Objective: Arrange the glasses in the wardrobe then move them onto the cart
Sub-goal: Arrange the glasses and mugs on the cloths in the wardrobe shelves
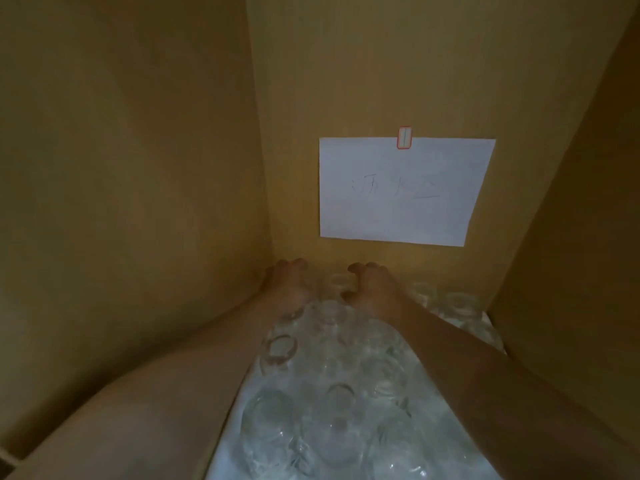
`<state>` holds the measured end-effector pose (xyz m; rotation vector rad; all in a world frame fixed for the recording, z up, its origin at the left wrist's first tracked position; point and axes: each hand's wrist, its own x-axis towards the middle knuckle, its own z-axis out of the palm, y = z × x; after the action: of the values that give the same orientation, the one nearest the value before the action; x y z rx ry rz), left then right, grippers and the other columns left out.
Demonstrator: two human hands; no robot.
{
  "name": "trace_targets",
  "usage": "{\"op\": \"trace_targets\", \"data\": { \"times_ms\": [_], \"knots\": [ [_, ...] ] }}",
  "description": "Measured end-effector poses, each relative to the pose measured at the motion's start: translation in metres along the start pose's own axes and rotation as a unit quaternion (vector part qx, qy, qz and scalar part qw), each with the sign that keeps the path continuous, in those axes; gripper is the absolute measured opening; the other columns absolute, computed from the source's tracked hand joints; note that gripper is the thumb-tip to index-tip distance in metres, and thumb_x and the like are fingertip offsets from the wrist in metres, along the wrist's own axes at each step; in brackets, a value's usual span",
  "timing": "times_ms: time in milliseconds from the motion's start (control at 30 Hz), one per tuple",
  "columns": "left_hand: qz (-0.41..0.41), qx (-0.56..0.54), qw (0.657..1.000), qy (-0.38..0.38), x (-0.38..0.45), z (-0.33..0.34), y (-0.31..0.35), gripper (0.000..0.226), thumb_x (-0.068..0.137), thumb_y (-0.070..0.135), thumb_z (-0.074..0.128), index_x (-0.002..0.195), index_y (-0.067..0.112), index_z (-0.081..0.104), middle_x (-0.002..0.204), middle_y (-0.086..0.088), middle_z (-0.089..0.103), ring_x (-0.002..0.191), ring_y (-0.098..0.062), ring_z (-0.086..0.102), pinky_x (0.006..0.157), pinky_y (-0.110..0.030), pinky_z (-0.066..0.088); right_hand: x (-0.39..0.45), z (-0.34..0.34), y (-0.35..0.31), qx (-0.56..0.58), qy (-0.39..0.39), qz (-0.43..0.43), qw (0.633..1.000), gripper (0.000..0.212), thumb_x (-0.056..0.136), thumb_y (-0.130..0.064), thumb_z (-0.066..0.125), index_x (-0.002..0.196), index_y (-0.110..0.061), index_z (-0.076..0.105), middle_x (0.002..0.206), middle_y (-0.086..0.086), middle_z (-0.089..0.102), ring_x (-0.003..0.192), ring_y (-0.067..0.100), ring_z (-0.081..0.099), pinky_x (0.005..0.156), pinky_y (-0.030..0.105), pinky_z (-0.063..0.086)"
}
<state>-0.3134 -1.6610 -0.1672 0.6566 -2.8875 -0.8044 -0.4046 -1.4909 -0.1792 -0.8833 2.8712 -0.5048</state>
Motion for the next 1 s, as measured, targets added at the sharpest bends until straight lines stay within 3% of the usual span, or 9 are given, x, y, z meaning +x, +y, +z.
{"op": "trace_targets", "data": {
  "times_ms": [67, 167, 267, 400, 500, 600, 700, 833, 1000],
  "knots": [
    [-0.016, -0.012, 1.000, -0.016, 0.014, 0.004, -0.001, 0.069, 0.068, 0.034, 0.065, 0.135, 0.023, 0.057, 0.133, -0.011, 0.057, 0.117, -0.033, 0.058, 0.093, -0.039, 0.055, 0.013, 0.004, -0.002, 0.008, -0.033, -0.005, 0.999, 0.060, 0.084, -0.041, 0.069, 0.138, -0.020, 0.056, 0.128, 0.011, 0.060, 0.120, 0.031, 0.058, 0.096, 0.041, 0.053],
    [-0.032, 0.008, 0.998, -0.046, 0.034, 0.013, -0.005, 0.072, 0.075, 0.025, 0.070, 0.145, 0.024, 0.050, 0.144, -0.012, 0.048, 0.126, -0.035, 0.052, 0.101, -0.041, 0.052, 0.029, 0.009, -0.005, 0.026, -0.069, -0.004, 0.997, 0.051, 0.081, -0.041, 0.070, 0.127, -0.021, 0.060, 0.124, 0.003, 0.064, 0.113, 0.025, 0.062, 0.093, 0.042, 0.055],
    [-0.044, 0.042, 0.994, -0.086, 0.052, 0.020, -0.007, 0.082, 0.077, 0.025, 0.074, 0.152, 0.028, 0.041, 0.150, -0.011, 0.038, 0.133, -0.036, 0.045, 0.104, -0.041, 0.049, 0.045, 0.014, -0.006, 0.049, -0.086, -0.001, 0.995, 0.064, 0.076, -0.045, 0.077, 0.131, -0.020, 0.056, 0.122, -0.001, 0.064, 0.114, 0.023, 0.062, 0.094, 0.040, 0.054],
    [-0.072, 0.058, 0.988, -0.126, 0.067, 0.029, -0.007, 0.095, 0.076, 0.016, 0.082, 0.156, 0.029, 0.034, 0.155, -0.009, 0.029, 0.137, -0.036, 0.041, 0.102, -0.040, 0.051, 0.061, 0.018, -0.007, -0.015, -0.127, 0.011, 0.992, 0.077, 0.067, -0.049, 0.086, 0.134, -0.026, 0.054, 0.124, -0.002, 0.065, 0.117, 0.024, 0.061, 0.092, 0.040, 0.051],
    [-0.072, 0.054, 0.984, -0.153, 0.076, 0.031, -0.009, 0.101, 0.072, 0.013, 0.086, 0.157, 0.024, 0.032, 0.156, -0.008, 0.032, 0.136, -0.033, 0.044, 0.103, -0.043, 0.051, 0.072, 0.019, -0.007, -0.033, -0.154, 0.038, 0.987, 0.088, 0.065, -0.045, 0.088, 0.142, -0.029, 0.048, 0.131, -0.003, 0.061, 0.125, 0.027, 0.056, 0.096, 0.051, 0.042],
    [-0.062, 0.054, 0.984, -0.158, 0.080, 0.036, -0.011, 0.096, 0.066, 0.009, 0.089, 0.150, 0.019, 0.045, 0.146, -0.007, 0.048, 0.126, -0.031, 0.055, 0.098, -0.041, 0.055, 0.077, 0.018, -0.008, -0.032, -0.180, 0.053, 0.982, 0.096, 0.063, -0.045, 0.090, 0.146, -0.028, 0.045, 0.138, -0.003, 0.058, 0.129, 0.027, 0.052, 0.105, 0.055, 0.040],
    [-0.057, 0.021, 0.988, -0.144, 0.080, 0.043, -0.015, 0.083, 0.061, 0.001, 0.089, 0.136, 0.017, 0.059, 0.125, -0.005, 0.063, 0.110, -0.028, 0.063, 0.091, -0.040, 0.058, 0.076, 0.020, -0.005, -0.026, -0.155, 0.056, 0.986, 0.094, 0.060, -0.047, 0.090, 0.143, -0.029, 0.050, 0.136, -0.004, 0.059, 0.129, 0.027, 0.052, 0.105, 0.055, 0.038],
    [-0.056, -0.014, 0.989, -0.135, 0.079, 0.039, -0.016, 0.078, 0.058, -0.004, 0.090, 0.129, 0.015, 0.063, 0.111, 0.002, 0.062, 0.100, -0.022, 0.062, 0.078, -0.031, 0.055, 0.069, 0.023, -0.002, 0.015, -0.111, 0.062, 0.992, 0.085, 0.059, -0.042, 0.090, 0.135, -0.025, 0.058, 0.131, -0.003, 0.062, 0.124, 0.026, 0.055, 0.096, 0.048, 0.037],
    [-0.035, 0.013, 0.995, -0.089, 0.072, 0.032, -0.007, 0.090, 0.057, -0.001, 0.093, 0.137, 0.021, 0.059, 0.132, -0.003, 0.060, 0.117, -0.026, 0.060, 0.084, -0.029, 0.054, 0.061, 0.012, -0.006, 0.054, -0.072, 0.066, 0.994, 0.078, 0.054, -0.037, 0.091, 0.125, -0.023, 0.065, 0.112, -0.006, 0.065, 0.112, 0.023, 0.063, 0.094, 0.040, 0.050]
  ]
}}
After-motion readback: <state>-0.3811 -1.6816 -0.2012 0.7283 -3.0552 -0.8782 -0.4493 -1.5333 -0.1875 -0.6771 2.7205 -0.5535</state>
